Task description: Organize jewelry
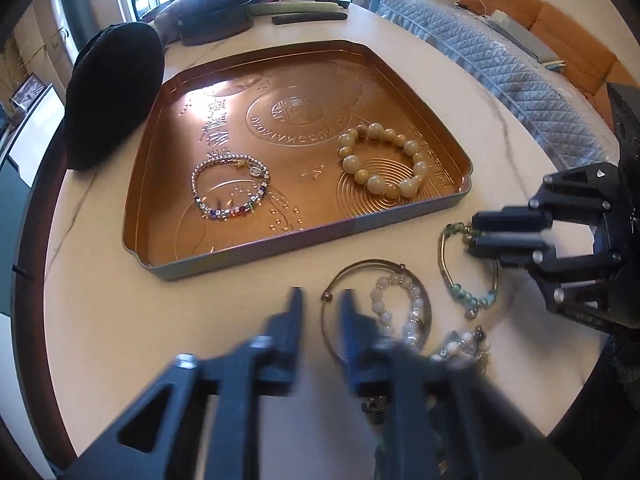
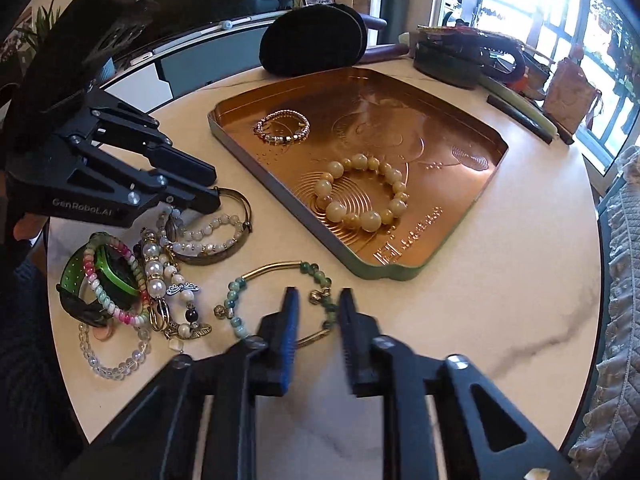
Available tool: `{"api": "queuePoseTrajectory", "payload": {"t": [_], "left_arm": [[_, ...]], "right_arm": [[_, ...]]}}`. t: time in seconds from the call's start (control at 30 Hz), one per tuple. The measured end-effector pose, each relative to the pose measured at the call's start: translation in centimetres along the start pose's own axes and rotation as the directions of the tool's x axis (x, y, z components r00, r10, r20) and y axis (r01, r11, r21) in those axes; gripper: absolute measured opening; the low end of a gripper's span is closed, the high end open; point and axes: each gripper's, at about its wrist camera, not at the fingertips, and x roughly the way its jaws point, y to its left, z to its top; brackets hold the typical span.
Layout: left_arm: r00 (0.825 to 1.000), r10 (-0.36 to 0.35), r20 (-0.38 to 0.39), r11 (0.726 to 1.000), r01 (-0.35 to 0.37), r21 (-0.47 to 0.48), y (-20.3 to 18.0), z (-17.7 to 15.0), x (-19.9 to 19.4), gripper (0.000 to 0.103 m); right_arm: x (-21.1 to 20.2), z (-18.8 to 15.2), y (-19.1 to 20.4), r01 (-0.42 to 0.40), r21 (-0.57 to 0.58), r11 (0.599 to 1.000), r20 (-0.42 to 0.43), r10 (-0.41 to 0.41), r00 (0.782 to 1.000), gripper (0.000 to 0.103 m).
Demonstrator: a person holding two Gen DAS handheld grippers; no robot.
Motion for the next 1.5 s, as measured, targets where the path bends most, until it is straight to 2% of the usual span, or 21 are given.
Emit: {"api": "queuePoseTrajectory", "payload": {"t": [0.17,0.4,0.67,0.73,0.8,0.9,0.97,1.07,1.13,1.23,1.33,1.47,1.5], "left_arm": [[1.0,-0.024,0.014,1.0,0.024,0.006,-0.6,-0.2,-0.7,0.006],[0.994,-0.057,0.089,0.998,0.059,-0.027,-0.3,-0.2,-3.4,0.006],[0.978,-0.104,0.181,0.991,0.117,-0.061,0.3,0.0,-6.3,0.005],[0.977,-0.096,0.193,0.992,0.111,-0.065,0.2,-0.1,-6.6,0.005],[0.984,-0.07,0.164,0.995,0.08,-0.06,0.0,-0.1,-6.0,0.005],[0.992,-0.094,0.079,0.994,0.098,-0.045,-0.5,-0.5,-3.9,0.006],[0.997,-0.058,0.042,0.998,0.059,-0.026,-0.9,-0.7,-3.0,0.008],[0.997,-0.065,0.046,0.997,0.066,-0.028,-1.0,-0.8,-3.0,0.011],[0.999,-0.032,0.041,0.999,0.033,-0.028,-1.0,-0.8,-2.9,0.025],[0.999,-0.029,0.02,0.999,0.029,-0.022,-1.0,-0.9,-2.2,0.031],[1.0,0.017,-0.003,1.0,-0.017,-0.014,-0.8,-0.9,-1.4,0.034],[1.0,-0.011,-0.016,0.999,0.011,-0.035,-0.2,-0.7,-0.5,0.034],[1.0,-0.02,-0.023,0.999,0.019,-0.042,-0.1,-0.7,-0.3,0.029]], "right_arm": [[-0.1,0.2,0.3,-0.012,0.021,1.0,0.005,0.012,1.0,0.005],[-3.0,0.6,0.7,0.007,0.028,1.0,0.086,-0.009,0.996,0.005],[-5.5,0.6,1.0,0.01,0.028,1.0,0.145,-0.013,0.989,0.005],[-5.8,0.7,1.1,0.017,0.026,1.0,0.154,-0.02,0.988,0.005],[-5.6,0.6,1.0,0.01,0.027,1.0,0.144,-0.014,0.99,0.005],[-4.8,0.4,1.1,0.009,0.026,1.0,0.122,-0.012,0.993,0.005],[-4.1,0.2,1.1,0.021,0.02,1.0,0.1,-0.022,0.995,0.005],[-3.1,-0.2,0.8,0.018,0.013,1.0,0.052,-0.019,0.998,0.005],[-2.8,-0.4,0.7,0.031,0.004,1.0,0.038,-0.031,0.999,0.005],[-2.2,-0.7,0.2,0.009,0.028,1.0,0.013,-0.009,1.0,0.007],[-1.6,-1.1,0.0,0.012,0.029,0.999,-0.01,-0.012,1.0,0.012],[-1.0,-1.3,0.2,0.011,0.017,1.0,-0.021,-0.011,1.0,0.022],[-1.0,-1.3,0.2,0.015,0.018,1.0,-0.017,-0.014,1.0,0.023]]}}
